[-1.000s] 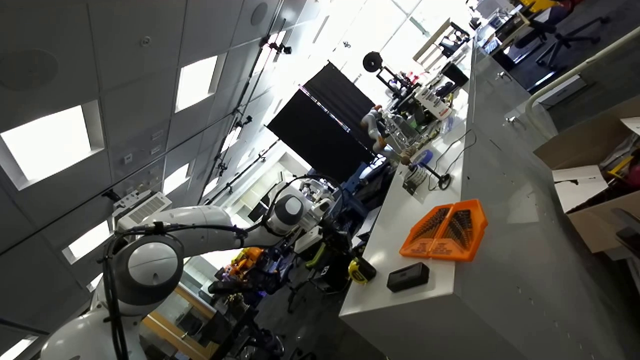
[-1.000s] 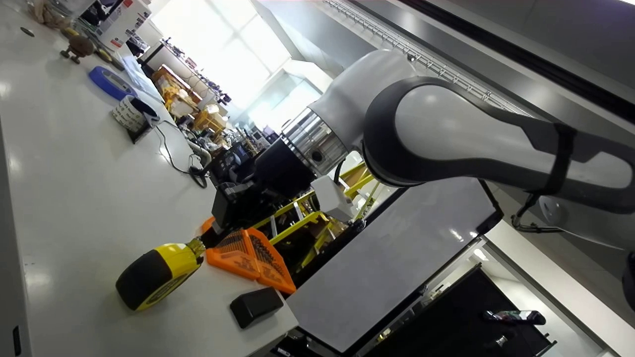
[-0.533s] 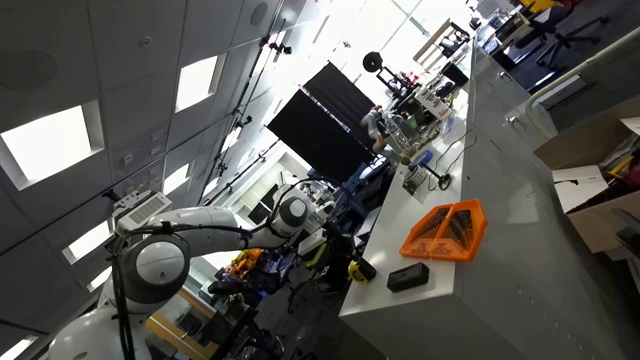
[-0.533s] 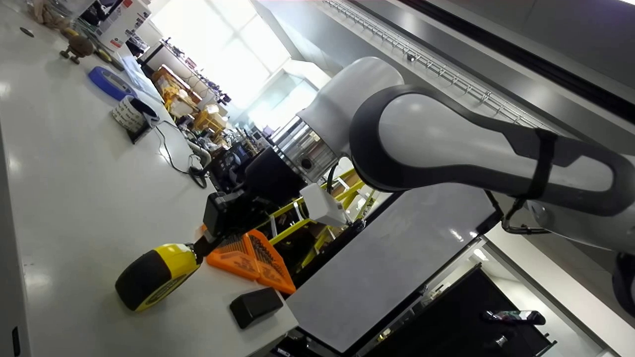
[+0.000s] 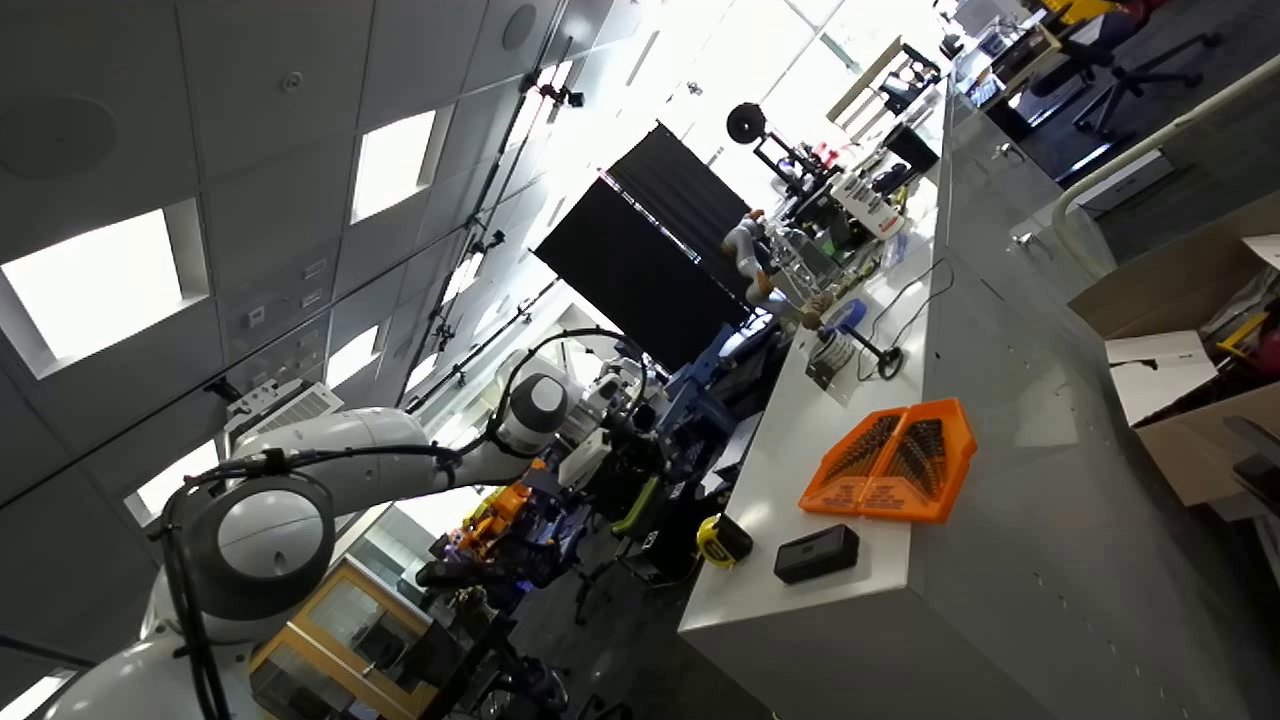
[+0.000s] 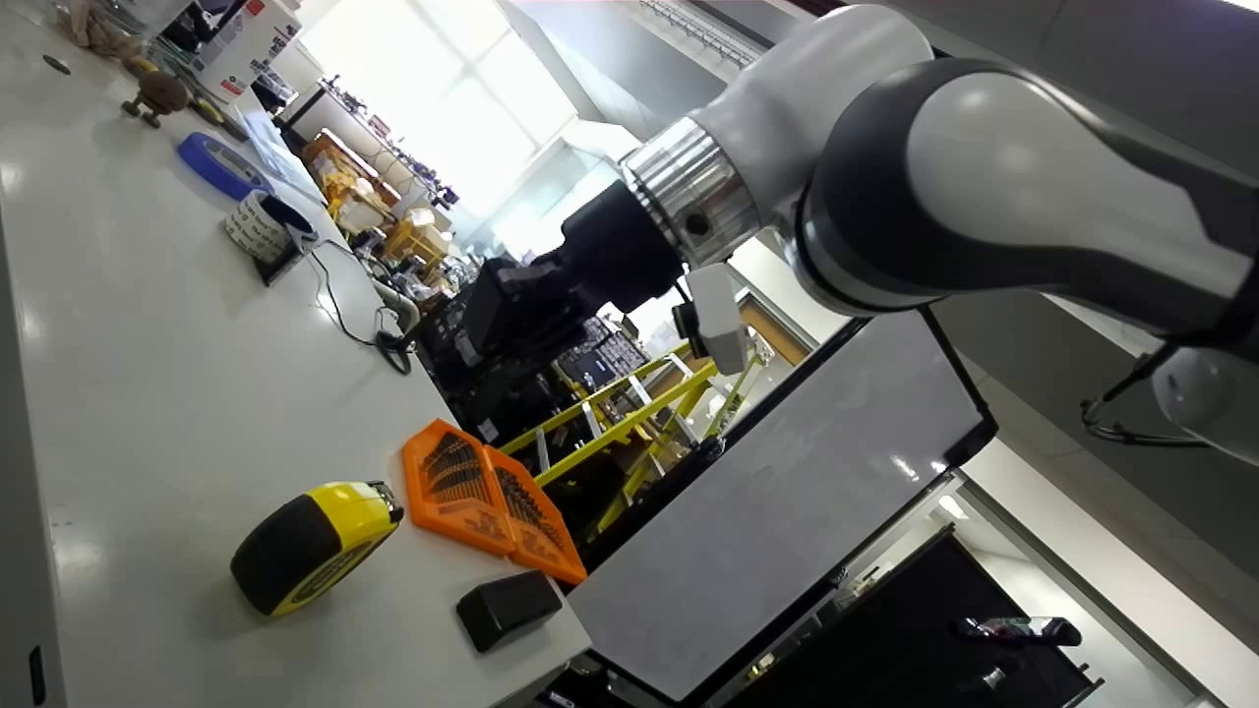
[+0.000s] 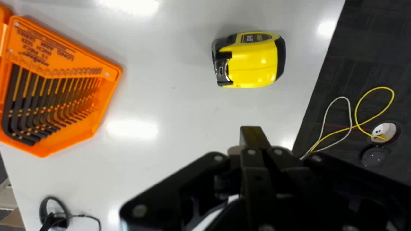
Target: Push the measuring tape back inside the case
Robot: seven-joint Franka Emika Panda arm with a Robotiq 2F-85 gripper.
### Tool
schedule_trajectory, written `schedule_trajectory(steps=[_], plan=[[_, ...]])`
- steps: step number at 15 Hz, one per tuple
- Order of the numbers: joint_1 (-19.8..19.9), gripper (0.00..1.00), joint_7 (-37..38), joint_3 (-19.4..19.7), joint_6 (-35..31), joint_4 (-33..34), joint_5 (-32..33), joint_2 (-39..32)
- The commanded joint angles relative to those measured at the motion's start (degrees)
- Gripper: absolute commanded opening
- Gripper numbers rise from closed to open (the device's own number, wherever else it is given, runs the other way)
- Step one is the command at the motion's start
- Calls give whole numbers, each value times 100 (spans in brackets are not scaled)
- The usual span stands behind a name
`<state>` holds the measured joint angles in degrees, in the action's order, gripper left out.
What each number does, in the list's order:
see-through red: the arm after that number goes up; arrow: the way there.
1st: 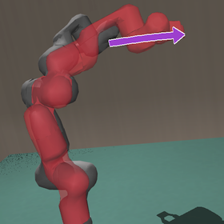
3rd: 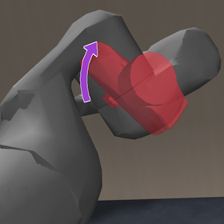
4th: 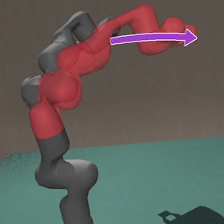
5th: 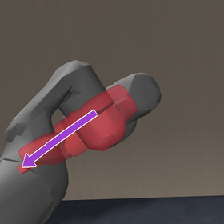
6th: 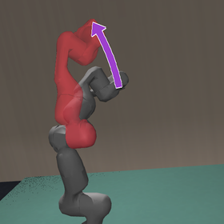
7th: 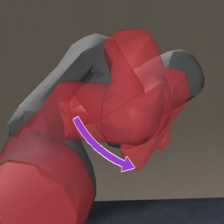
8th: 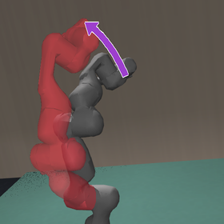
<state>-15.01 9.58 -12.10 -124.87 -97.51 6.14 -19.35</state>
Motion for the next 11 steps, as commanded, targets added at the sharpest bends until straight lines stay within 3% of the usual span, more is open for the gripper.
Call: schedule_trajectory(steps=[1,6,7,8,9,11], plan=[[-147,0,242,57,116,-190,89,601],[-109,0,217,-13,136,-225,144,938],[-101,6,194,-32,128,-241,122,974],[-84,26,137,-55,101,-267,57,1011],[-79,31,128,-69,101,-280,29,1033],[-79,22,154,-85,0,-339,40,1084]])
